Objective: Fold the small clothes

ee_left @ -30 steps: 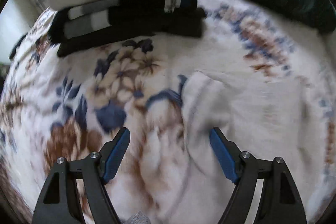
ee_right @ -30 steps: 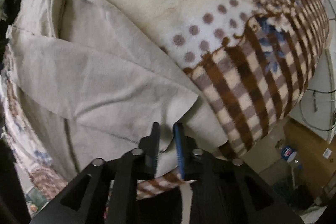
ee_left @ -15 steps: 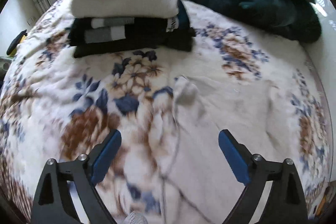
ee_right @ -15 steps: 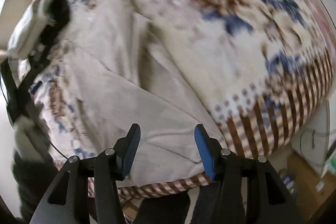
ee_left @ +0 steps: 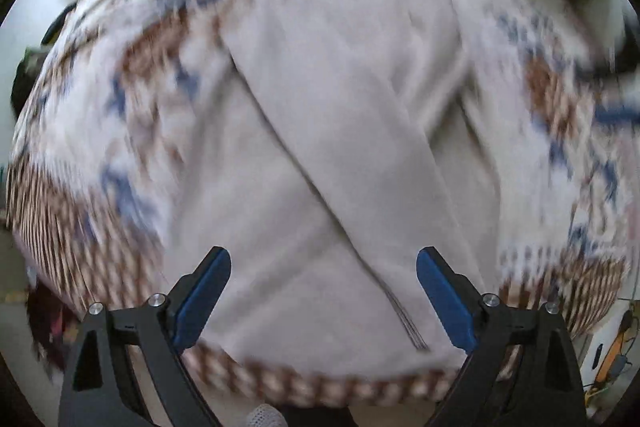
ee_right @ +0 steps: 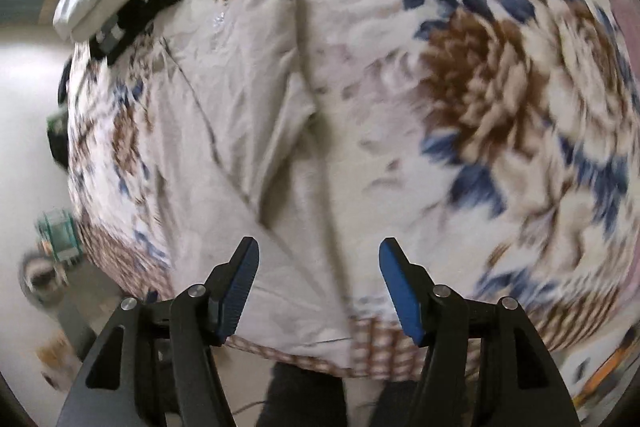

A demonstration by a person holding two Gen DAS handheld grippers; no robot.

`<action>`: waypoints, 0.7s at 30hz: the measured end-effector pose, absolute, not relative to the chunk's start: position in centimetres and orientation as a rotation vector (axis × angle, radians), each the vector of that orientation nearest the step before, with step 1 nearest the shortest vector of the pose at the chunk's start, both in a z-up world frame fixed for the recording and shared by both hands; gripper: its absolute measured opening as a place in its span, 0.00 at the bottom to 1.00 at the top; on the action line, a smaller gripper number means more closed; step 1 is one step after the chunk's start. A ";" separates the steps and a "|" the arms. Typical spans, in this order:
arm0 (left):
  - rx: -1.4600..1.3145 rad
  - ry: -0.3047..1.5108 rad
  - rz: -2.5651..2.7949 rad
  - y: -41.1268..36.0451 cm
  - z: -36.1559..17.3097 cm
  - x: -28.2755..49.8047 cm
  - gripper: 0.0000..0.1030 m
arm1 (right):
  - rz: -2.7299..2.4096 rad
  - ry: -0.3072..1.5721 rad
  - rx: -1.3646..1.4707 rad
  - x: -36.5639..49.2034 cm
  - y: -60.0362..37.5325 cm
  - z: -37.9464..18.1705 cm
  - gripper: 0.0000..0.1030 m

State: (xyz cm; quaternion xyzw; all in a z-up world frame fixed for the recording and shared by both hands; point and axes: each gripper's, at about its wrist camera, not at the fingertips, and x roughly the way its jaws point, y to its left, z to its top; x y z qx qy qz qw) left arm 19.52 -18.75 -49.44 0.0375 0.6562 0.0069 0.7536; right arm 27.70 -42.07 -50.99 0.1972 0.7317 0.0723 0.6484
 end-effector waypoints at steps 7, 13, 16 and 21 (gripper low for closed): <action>0.059 1.547 0.166 -21.7 -56.0 16.6 0.92 | 0.285 1.744 0.375 27.5 -39.8 -57.8 0.63; 0.067 1.543 0.179 -21.5 -57.9 16.5 0.93 | 0.255 1.720 0.101 26.6 -35.7 -62.4 0.53; 0.055 1.543 0.169 -20.9 -57.7 16.4 0.93 | 0.176 1.754 0.116 25.8 -38.2 -63.3 0.49; 0.029 1.516 0.154 -18.4 -55.2 16.6 0.92 | 0.130 1.707 0.242 26.5 -40.1 -60.3 0.50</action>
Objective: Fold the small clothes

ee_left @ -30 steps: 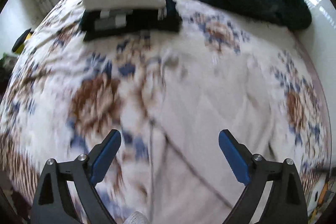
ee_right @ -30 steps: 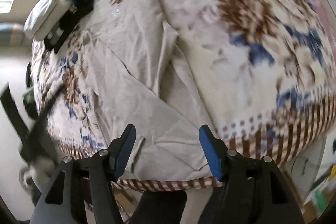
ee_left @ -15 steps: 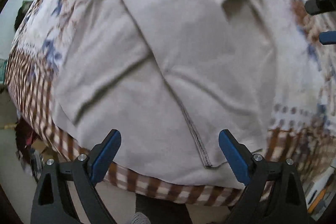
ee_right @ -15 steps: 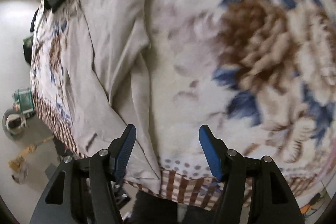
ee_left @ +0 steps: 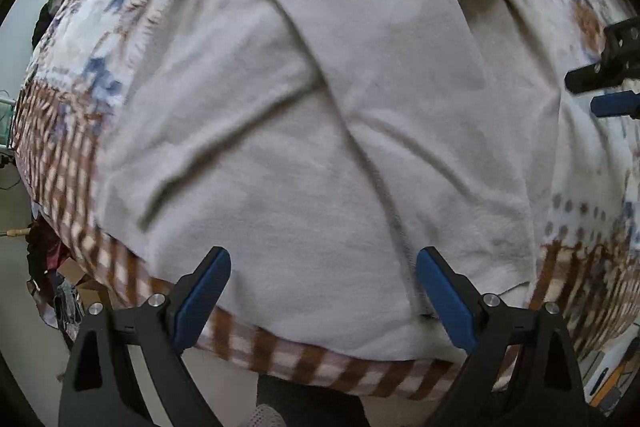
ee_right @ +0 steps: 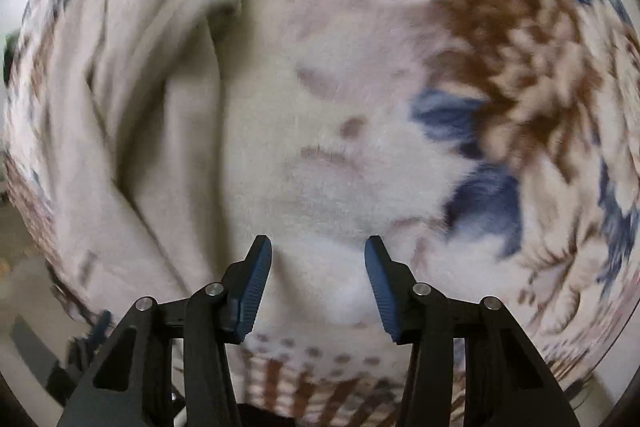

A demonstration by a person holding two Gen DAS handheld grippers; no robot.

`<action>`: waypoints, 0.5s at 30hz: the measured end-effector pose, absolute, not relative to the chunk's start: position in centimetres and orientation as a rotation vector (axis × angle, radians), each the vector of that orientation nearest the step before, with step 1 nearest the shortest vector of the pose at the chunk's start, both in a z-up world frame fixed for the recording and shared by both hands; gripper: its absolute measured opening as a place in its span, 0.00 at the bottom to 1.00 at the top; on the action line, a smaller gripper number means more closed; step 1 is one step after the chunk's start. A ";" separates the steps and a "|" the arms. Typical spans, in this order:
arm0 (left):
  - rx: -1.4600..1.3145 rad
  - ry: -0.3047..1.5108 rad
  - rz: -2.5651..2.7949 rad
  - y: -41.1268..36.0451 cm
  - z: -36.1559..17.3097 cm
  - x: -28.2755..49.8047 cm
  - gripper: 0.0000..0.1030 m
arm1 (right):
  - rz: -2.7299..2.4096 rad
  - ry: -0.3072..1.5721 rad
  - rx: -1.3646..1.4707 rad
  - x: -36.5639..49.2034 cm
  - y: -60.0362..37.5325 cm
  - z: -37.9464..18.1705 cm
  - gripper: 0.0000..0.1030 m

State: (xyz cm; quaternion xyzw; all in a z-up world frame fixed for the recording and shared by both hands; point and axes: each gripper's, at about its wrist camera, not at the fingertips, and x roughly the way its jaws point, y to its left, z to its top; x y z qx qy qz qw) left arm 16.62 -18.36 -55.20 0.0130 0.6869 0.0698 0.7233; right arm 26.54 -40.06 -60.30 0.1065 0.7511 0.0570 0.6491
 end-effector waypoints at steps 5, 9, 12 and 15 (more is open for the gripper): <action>-0.018 1.433 0.184 -12.7 -51.4 18.2 0.92 | 0.134 1.596 0.370 29.4 -38.5 -57.8 0.50; -0.014 1.418 0.184 -6.7 -51.4 20.5 0.92 | 0.047 1.597 0.312 29.7 -36.0 -60.2 0.50; 0.012 1.421 0.160 -3.7 -52.9 21.3 0.92 | -0.083 1.651 0.300 28.1 -35.9 -62.6 0.51; 0.033 1.441 0.078 -2.2 -53.7 22.2 0.92 | -0.116 1.608 0.452 25.4 -36.9 -60.6 0.51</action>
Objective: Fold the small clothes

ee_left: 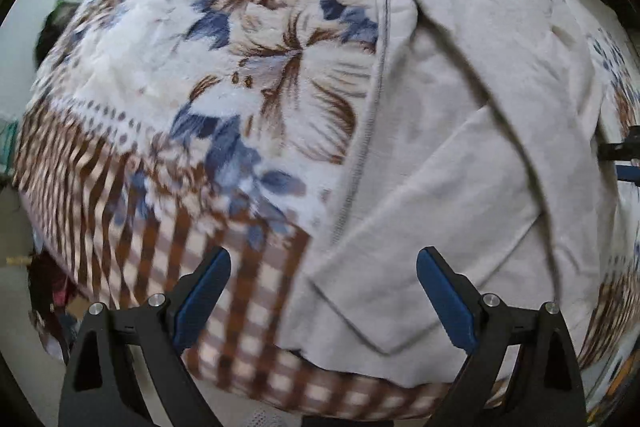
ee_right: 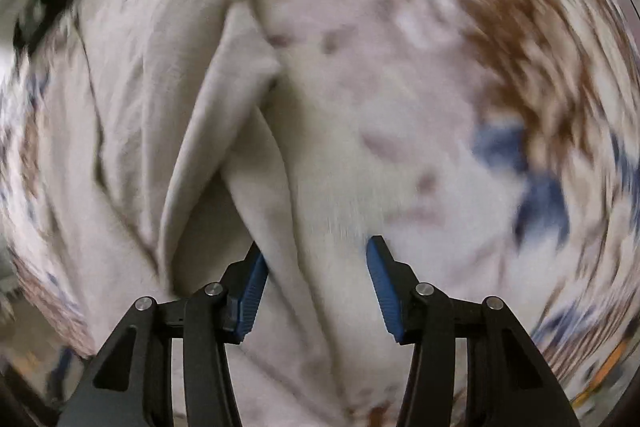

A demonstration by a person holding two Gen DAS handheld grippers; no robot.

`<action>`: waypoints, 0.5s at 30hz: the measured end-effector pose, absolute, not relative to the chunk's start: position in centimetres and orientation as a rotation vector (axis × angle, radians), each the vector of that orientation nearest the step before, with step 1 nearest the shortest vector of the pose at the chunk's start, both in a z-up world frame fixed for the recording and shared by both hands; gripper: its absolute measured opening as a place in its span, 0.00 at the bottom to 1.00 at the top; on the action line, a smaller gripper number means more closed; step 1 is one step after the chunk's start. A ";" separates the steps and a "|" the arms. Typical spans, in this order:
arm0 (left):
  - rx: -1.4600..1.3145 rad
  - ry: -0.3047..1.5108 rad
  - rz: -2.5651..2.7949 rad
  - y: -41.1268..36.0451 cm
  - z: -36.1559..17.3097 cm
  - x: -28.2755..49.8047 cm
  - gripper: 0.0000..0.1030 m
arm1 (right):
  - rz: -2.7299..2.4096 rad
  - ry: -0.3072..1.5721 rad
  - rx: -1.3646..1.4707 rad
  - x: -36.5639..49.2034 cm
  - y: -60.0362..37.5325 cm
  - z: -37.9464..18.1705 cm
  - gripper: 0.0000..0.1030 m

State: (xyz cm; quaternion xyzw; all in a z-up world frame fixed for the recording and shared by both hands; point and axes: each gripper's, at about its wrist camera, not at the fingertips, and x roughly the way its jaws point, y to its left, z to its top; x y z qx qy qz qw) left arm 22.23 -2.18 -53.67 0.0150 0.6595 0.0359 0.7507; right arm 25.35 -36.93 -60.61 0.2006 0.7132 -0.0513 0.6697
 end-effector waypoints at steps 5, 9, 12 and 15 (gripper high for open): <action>0.002 1.490 -0.092 -0.3 -55.1 21.9 0.92 | -0.159 1.581 0.614 18.0 -38.1 -57.5 0.55; -0.079 1.563 -0.188 0.2 -56.7 20.3 0.92 | -0.183 1.658 0.672 12.3 -35.8 -59.3 0.55; -0.070 1.587 -0.218 -0.2 -57.5 18.9 0.92 | -0.195 1.705 0.739 9.0 -35.6 -61.3 0.55; -0.087 1.590 -0.237 0.0 -58.1 18.3 0.92 | -0.179 1.711 0.813 6.6 -35.3 -63.0 0.55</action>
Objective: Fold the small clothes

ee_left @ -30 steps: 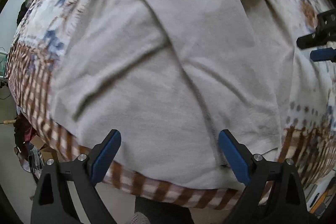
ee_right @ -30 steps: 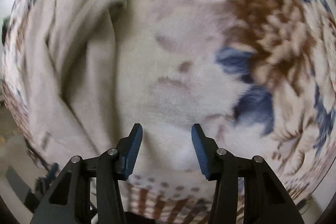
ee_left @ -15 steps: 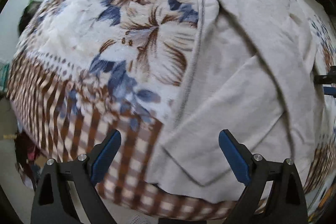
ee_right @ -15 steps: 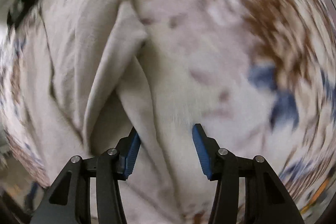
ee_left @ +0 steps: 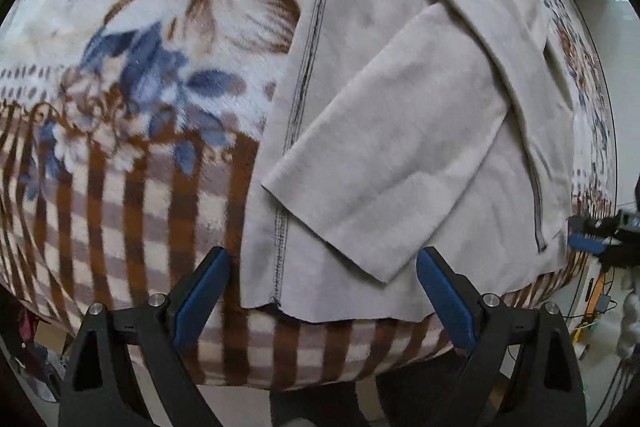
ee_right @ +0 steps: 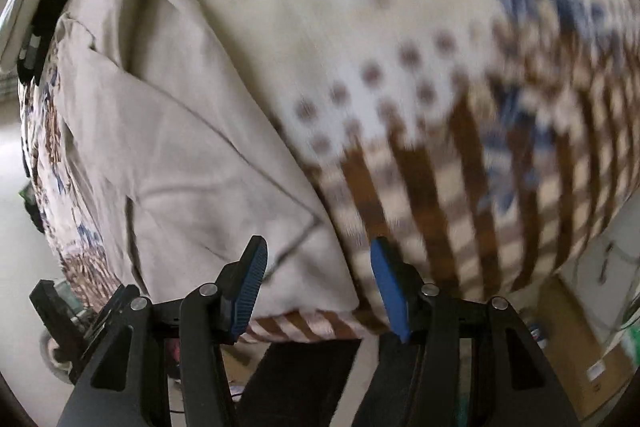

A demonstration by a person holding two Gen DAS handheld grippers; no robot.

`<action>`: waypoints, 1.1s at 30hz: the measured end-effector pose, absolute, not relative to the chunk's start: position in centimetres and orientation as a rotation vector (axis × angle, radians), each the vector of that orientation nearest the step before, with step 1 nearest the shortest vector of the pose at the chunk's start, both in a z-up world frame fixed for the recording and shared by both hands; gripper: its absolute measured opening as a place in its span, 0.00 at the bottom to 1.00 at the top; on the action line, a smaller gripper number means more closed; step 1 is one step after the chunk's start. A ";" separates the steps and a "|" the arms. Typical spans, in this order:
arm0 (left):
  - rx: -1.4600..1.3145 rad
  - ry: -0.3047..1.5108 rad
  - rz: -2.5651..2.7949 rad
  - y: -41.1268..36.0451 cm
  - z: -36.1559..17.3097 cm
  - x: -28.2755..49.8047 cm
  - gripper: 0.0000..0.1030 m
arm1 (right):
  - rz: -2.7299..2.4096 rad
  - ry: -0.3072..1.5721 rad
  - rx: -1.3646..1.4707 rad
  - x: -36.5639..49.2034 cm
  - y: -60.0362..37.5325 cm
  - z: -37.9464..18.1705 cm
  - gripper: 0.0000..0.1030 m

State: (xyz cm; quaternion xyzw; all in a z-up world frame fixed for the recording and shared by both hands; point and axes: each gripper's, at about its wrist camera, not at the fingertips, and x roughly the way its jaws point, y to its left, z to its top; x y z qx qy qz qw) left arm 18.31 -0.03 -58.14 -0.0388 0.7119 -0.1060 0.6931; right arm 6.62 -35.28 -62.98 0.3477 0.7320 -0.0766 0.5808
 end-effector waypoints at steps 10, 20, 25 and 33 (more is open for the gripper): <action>-0.139 1.562 -0.281 1.4 -59.7 18.6 0.35 | -0.082 1.643 0.993 6.3 -33.9 -65.8 0.55; -0.236 1.515 -0.316 2.3 -57.6 16.0 0.06 | -0.100 1.523 1.167 6.1 -35.2 -66.0 0.33; -0.284 1.480 -0.297 3.3 -55.5 16.9 0.05 | -0.135 1.491 1.150 5.9 -34.7 -64.1 0.09; -0.409 1.382 -0.299 5.0 -49.0 21.2 0.05 | -0.112 1.410 1.144 8.3 -35.0 -57.0 0.09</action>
